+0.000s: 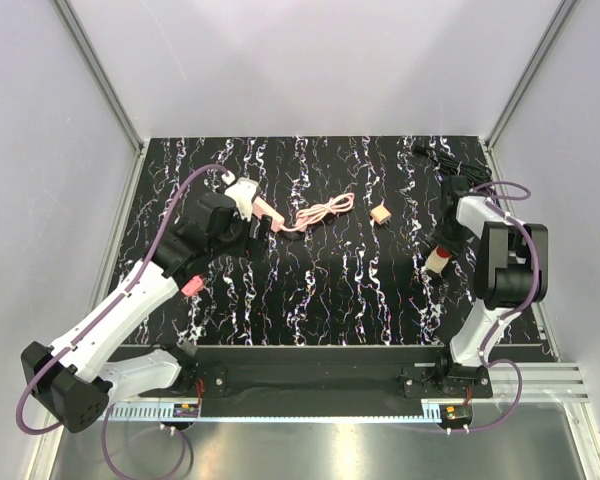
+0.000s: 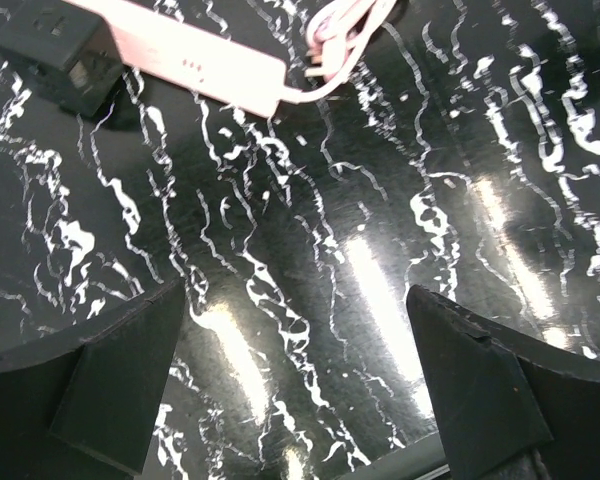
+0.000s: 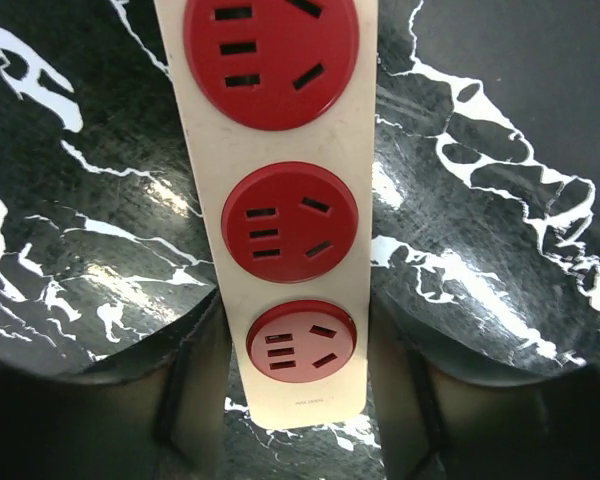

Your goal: Insert the plug

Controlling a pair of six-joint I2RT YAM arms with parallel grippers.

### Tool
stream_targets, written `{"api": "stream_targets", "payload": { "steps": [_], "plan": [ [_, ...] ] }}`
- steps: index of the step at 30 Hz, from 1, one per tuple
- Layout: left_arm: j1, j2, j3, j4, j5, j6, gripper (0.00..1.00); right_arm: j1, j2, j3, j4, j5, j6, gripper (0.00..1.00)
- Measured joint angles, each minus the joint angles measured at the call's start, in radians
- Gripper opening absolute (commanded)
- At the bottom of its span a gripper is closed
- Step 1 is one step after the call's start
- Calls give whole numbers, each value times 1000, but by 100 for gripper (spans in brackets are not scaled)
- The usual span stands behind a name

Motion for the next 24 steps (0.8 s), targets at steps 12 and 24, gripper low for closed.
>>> {"api": "stream_targets", "payload": {
  "steps": [12,24],
  "plan": [
    [-1,0,-5,0,-42,4,99,92,-192,-225,122,-191,170,53],
    [-1,0,-14,0,-70,12,99,237,-180,-224,121,-320,322,70]
  ]
}}
